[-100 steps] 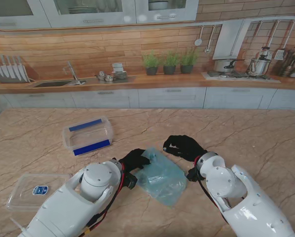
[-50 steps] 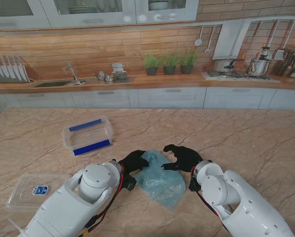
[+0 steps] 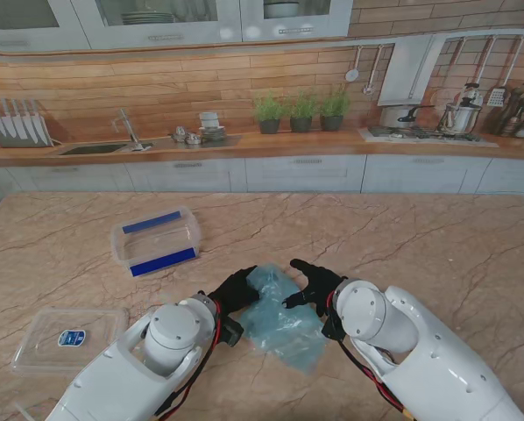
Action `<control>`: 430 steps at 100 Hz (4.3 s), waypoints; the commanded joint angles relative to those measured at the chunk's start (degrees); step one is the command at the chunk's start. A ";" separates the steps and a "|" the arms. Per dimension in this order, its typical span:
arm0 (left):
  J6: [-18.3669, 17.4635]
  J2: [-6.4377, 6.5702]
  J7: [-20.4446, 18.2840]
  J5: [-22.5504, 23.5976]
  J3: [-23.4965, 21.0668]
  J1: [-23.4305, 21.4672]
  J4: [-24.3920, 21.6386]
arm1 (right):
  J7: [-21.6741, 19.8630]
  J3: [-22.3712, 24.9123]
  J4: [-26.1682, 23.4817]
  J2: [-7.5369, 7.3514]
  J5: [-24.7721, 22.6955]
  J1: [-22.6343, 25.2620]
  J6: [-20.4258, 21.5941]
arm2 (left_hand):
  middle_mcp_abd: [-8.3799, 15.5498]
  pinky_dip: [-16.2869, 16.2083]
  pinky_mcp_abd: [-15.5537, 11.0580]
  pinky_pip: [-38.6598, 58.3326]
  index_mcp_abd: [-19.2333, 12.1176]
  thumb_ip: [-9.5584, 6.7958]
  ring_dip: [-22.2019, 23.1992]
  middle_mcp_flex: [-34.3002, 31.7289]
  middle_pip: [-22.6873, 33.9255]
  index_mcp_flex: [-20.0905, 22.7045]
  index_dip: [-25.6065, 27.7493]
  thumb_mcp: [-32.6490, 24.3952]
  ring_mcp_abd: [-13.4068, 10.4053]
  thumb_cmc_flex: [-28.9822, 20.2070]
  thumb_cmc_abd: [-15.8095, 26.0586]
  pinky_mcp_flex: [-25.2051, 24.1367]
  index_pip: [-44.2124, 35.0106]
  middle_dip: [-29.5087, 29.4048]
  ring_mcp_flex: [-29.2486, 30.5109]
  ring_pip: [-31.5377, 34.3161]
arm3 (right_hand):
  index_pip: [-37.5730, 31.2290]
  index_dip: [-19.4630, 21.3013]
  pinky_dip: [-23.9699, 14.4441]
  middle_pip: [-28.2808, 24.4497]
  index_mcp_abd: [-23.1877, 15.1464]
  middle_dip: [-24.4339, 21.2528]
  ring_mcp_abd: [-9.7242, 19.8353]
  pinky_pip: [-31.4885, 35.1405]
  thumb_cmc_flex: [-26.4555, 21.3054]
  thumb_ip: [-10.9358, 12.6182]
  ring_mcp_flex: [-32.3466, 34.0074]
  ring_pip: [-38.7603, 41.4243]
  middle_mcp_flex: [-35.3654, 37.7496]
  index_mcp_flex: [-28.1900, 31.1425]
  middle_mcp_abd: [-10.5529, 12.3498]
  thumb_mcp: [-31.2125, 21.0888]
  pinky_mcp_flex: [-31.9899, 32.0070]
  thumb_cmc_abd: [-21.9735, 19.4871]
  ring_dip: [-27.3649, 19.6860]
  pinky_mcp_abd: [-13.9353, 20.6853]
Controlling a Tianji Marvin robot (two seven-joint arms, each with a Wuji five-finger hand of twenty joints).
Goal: Fold the bubble film and place it into the plastic crate
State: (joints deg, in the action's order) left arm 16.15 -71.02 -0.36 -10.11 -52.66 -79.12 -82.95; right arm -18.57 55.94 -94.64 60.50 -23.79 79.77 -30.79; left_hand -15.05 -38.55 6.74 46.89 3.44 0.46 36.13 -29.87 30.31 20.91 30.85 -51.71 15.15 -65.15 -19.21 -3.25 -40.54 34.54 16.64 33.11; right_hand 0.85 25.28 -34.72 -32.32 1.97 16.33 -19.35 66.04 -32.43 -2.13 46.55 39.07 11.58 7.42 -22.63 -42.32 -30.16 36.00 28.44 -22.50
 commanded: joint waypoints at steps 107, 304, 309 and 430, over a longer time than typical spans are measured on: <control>-17.63 1.08 8.02 17.06 0.80 -4.69 0.46 | 13.01 1.77 8.67 6.90 17.83 -0.64 1.62 | 2.20 6.54 9.70 -14.50 4.59 1.60 -2.74 8.82 -5.34 -9.85 -9.04 13.92 -0.01 23.87 -6.77 -2.08 9.86 -4.34 -4.44 -5.39 | -51.49 8.36 -16.33 -25.86 -2.10 15.82 18.42 27.86 -16.80 -7.52 22.56 43.73 40.59 33.07 2.09 -25.94 -16.65 19.87 19.60 14.54; -11.03 4.92 -7.26 13.25 -3.35 -2.83 -7.39 | 31.95 0.54 7.69 4.02 -21.17 3.70 35.43 | -4.80 2.12 15.39 -32.42 9.26 0.55 -14.58 9.57 -17.19 -7.65 -16.26 27.93 7.84 21.24 -6.26 14.50 26.60 -17.45 2.33 -13.49 | -58.06 6.18 -16.12 -28.10 -9.41 16.28 21.76 25.22 -16.30 -6.53 20.65 44.06 38.32 32.98 5.54 -24.35 -14.75 15.44 18.62 16.62; -10.90 4.92 -7.43 13.09 -3.23 -2.72 -7.22 | 32.08 0.64 7.63 4.10 -20.90 3.77 35.43 | -4.89 0.85 15.32 -29.57 9.47 0.64 -13.98 8.37 -15.79 -8.00 -16.01 25.48 7.39 21.07 -6.60 15.73 25.32 -17.28 4.31 -10.96 | -58.17 6.21 -16.13 -28.12 -9.49 16.30 21.81 25.19 -16.28 -6.53 20.65 44.04 38.32 32.98 5.58 -24.33 -14.75 15.38 18.62 16.65; -17.26 4.37 -2.49 19.36 -0.63 -1.91 -3.66 | 17.33 6.74 3.94 2.92 -10.08 5.48 29.70 | 3.99 -5.65 11.25 22.99 5.62 5.14 16.95 -18.69 -4.65 1.77 1.62 9.75 1.76 -0.74 -15.12 21.35 -4.94 21.02 28.16 13.95 | -34.40 0.02 -1.75 -1.53 -3.31 1.93 4.44 -19.30 -6.73 -0.98 -3.55 -15.24 14.68 7.50 5.47 -10.95 2.66 5.56 -3.44 5.11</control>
State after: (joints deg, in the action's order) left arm -0.50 -66.84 -2.56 9.41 -53.53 -80.85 -86.75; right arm -0.95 62.63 -90.69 63.54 -34.69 85.42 -0.47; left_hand -13.00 -42.61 19.67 68.02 11.11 4.44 50.79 -50.02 23.76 25.37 31.58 -41.72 18.72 -64.64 -31.19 18.79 -44.37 53.35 45.29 45.10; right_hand -33.11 26.49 -37.02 -32.83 -2.02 19.03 -14.78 42.98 -36.74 -4.96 39.24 21.76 26.78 16.54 -15.59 -49.71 -24.63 42.21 25.55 -18.76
